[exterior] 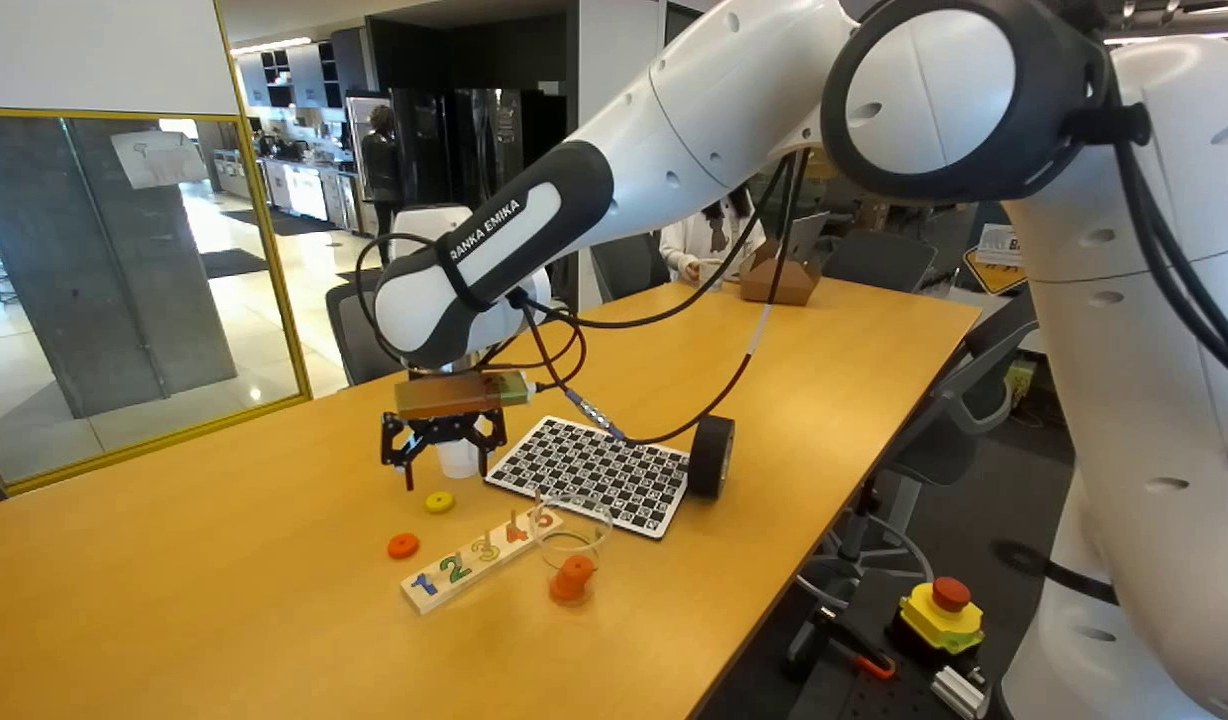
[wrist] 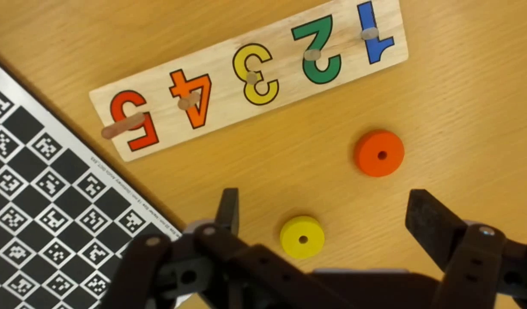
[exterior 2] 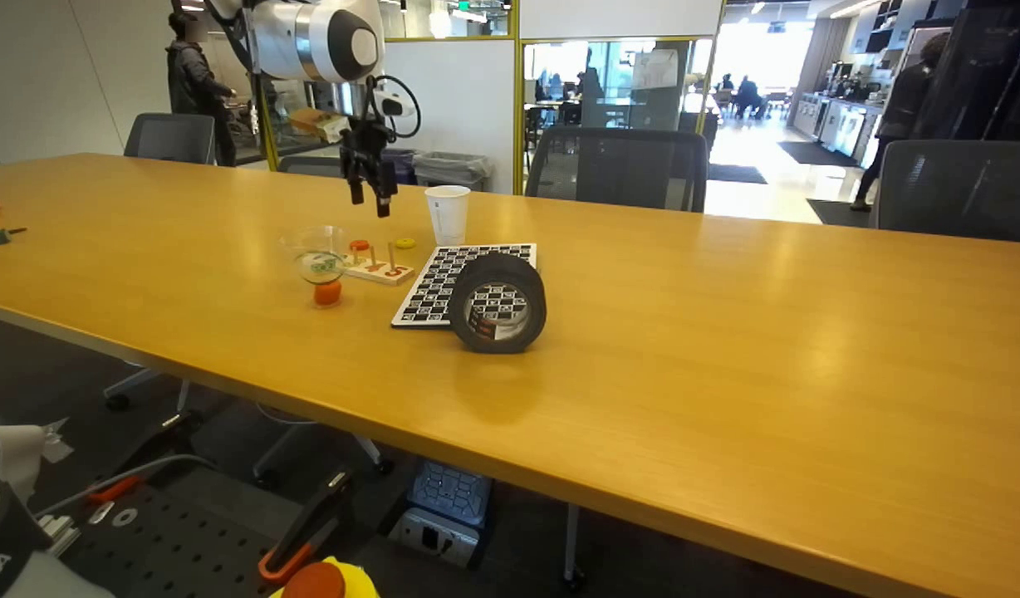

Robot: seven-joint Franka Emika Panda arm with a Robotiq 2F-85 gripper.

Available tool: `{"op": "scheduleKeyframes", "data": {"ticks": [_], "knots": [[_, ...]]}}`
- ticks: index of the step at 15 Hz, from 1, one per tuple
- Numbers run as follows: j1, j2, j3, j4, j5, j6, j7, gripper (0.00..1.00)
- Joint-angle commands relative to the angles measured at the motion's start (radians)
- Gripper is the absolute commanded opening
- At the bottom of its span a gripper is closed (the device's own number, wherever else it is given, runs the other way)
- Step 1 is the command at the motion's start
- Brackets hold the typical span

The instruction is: Put the orange circle into the transparent cup and put the yellow circle into the white cup.

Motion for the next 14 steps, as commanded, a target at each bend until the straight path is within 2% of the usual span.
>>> {"op": "scheduleKeyframes", "data": {"ticks": [1,14], "knots": [[0.008,0.058,-0.012,0.045,0.022,0.035,0.079,1.0],[0.003,0.271,-0.042,0.288,0.032,0.009,0.293,1.0]]}}
